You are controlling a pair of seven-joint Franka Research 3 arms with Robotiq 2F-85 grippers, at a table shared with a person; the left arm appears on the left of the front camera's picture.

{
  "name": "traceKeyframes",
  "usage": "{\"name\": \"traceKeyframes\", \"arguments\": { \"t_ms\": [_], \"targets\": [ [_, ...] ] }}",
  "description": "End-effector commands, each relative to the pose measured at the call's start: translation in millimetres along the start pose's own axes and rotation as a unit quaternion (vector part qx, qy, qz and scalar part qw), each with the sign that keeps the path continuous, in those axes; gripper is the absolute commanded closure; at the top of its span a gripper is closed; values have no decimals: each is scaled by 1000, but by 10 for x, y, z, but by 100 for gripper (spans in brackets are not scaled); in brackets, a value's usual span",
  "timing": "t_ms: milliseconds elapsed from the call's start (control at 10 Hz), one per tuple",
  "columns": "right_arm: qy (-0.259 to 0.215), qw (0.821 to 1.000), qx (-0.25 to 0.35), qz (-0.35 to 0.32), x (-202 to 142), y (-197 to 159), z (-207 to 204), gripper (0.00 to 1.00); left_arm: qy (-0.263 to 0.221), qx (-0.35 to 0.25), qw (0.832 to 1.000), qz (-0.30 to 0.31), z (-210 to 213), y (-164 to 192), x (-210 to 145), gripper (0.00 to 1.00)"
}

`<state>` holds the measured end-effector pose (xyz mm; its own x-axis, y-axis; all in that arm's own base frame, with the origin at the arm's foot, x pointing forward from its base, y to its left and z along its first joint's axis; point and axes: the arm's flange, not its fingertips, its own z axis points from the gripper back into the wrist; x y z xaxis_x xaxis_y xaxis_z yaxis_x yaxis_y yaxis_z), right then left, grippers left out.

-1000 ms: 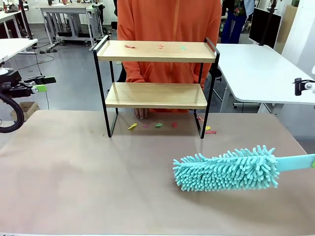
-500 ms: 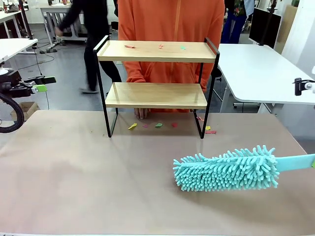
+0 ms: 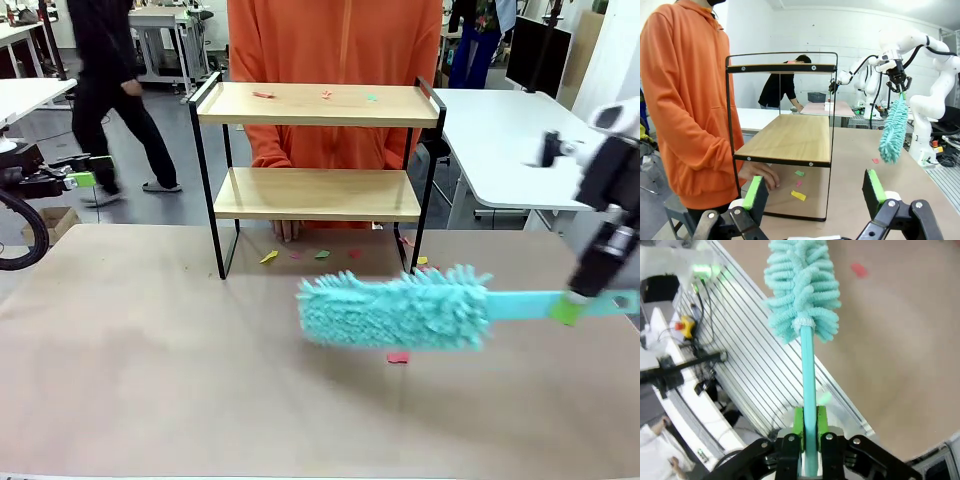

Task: Clean the shelf.
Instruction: Clean the specific section of the Shelf indicated by the human with the Duster.

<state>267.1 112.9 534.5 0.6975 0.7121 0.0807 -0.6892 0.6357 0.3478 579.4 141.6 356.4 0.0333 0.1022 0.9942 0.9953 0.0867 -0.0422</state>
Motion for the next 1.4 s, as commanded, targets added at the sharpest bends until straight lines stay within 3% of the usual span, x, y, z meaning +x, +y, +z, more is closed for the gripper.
{"name": "traceKeyframes", "arguments": {
  "t_ms": [0,300,500,600,1100,1300],
  "targets": [
    [-46,998,13,-46,414,224,-90,87,5,1,1000,-3,-11,-33,28,0],
    [-74,991,35,-107,895,618,-409,87,5,1,1000,-3,-11,-33,28,0],
    [-101,985,17,-142,1134,775,-548,87,5,1,1000,-3,-11,-33,28,0],
    [-75,989,18,-125,1102,773,-515,87,5,1,1000,-3,-11,-33,28,0],
    [-78,989,19,-126,1038,703,-569,87,5,1,1000,-3,-11,-33,28,0],
    [-63,985,-19,-157,1535,916,-803,87,5,1,1000,-3,-11,-33,28,0]
  ]
}}
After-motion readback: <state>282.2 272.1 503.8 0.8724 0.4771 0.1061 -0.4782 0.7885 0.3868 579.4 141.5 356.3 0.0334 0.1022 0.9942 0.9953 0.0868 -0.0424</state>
